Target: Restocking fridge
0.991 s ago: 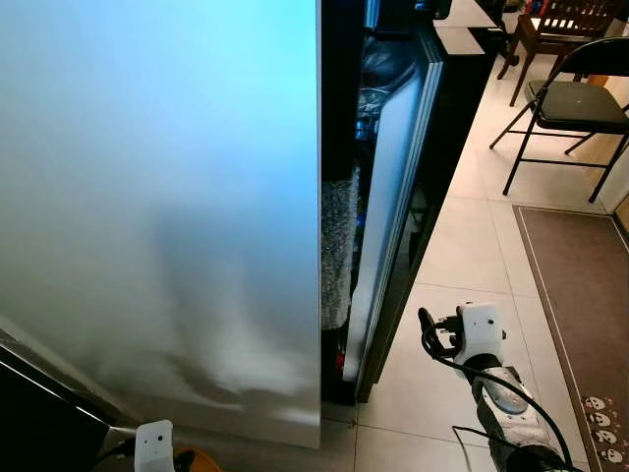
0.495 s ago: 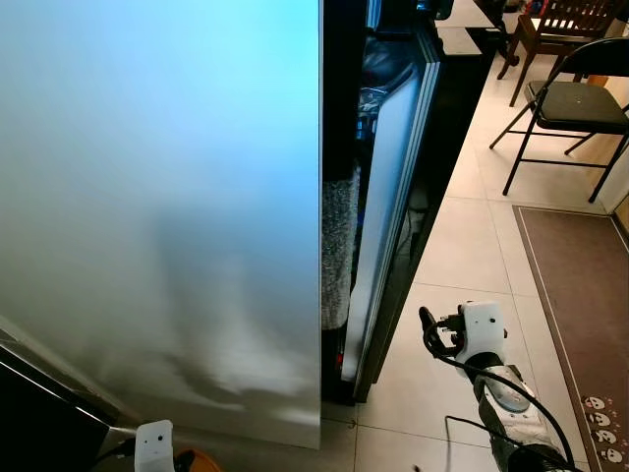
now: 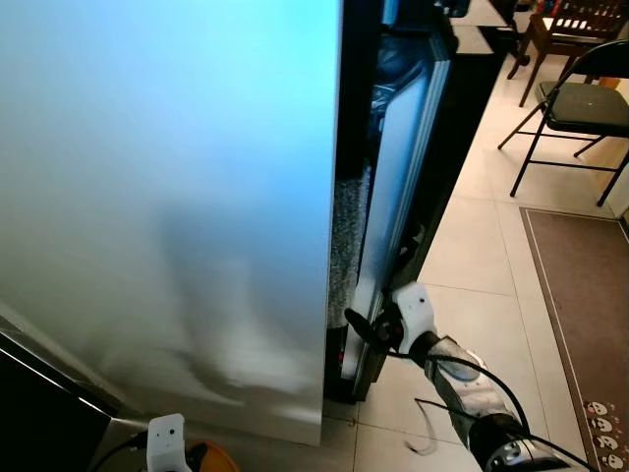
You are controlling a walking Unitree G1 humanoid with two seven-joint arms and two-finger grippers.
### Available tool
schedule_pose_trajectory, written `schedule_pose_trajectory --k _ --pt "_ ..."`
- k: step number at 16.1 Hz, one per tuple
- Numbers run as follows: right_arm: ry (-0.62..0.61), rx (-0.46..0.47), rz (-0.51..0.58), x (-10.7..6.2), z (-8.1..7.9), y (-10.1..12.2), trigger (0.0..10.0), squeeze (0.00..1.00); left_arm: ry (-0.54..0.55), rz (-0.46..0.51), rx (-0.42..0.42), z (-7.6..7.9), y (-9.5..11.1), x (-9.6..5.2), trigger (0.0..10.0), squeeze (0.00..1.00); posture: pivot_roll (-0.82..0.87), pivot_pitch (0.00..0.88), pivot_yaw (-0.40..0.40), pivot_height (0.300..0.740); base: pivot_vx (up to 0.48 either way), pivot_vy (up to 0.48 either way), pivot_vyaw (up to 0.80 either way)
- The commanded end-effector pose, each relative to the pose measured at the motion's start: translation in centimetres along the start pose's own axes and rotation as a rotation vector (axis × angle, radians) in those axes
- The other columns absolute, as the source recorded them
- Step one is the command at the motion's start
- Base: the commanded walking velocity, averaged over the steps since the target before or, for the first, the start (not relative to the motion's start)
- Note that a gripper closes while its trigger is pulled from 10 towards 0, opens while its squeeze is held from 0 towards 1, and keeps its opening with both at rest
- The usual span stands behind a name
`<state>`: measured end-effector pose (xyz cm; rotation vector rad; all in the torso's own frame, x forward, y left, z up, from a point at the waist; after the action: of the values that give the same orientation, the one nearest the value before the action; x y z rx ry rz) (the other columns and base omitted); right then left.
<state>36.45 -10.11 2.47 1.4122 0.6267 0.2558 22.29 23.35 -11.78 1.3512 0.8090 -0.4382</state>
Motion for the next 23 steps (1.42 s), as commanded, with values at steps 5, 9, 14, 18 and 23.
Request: schedule_pose_trajectory --k 5,9,14,18,23 --pt "-0.083 -0.037 0.048 0.0 2.2 2.0 10.0 0.00 -0.002 -0.201 0.033 -0.4 -6.1 -1.5 10.0 0.00 -0.05 0.099 -0.011 0.740 0.000 0.000 0.00" --pt "-0.146 -0.046 0.080 0.1 3.4 3.2 10.0 0.00 -0.003 -0.201 0.035 -0.4 -6.1 -1.5 10.0 0.00 -0.05 0.097 -0.011 0.740 0.000 0.000 0.00" --pt "-0.240 -0.059 0.119 0.3 4.8 4.8 10.0 0.00 -0.013 -0.204 0.048 -0.3 -6.1 -1.5 10.0 0.00 -0.04 0.098 -0.014 0.740 0.000 0.000 0.00" --pt "-0.394 -0.067 0.083 -1.4 7.5 3.6 10.0 0.00 -0.019 -0.205 0.057 -0.2 -6.1 -1.5 10.0 0.00 -0.05 0.095 -0.015 0.740 0.000 0.000 0.00" --pt "-0.577 -0.041 0.005 -5.1 10.8 0.3 10.0 0.00 -0.023 -0.205 0.066 -0.2 -6.0 -1.5 10.0 0.00 -0.05 0.095 -0.015 0.740 0.000 0.000 0.00"
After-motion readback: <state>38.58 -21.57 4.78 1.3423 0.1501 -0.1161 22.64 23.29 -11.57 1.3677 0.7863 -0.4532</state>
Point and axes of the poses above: a point about 5 cm out from each wrist's last joint towards the gripper, its own x axis pointing out of the wrist towards the gripper, its own y axis along the axis of the wrist's last joint, z = x × y, the point moved 6 cm from there along x, pointing out of the wrist towards the gripper, and after that the axes turned 3 degrees about -x, right-handed, at the moved point
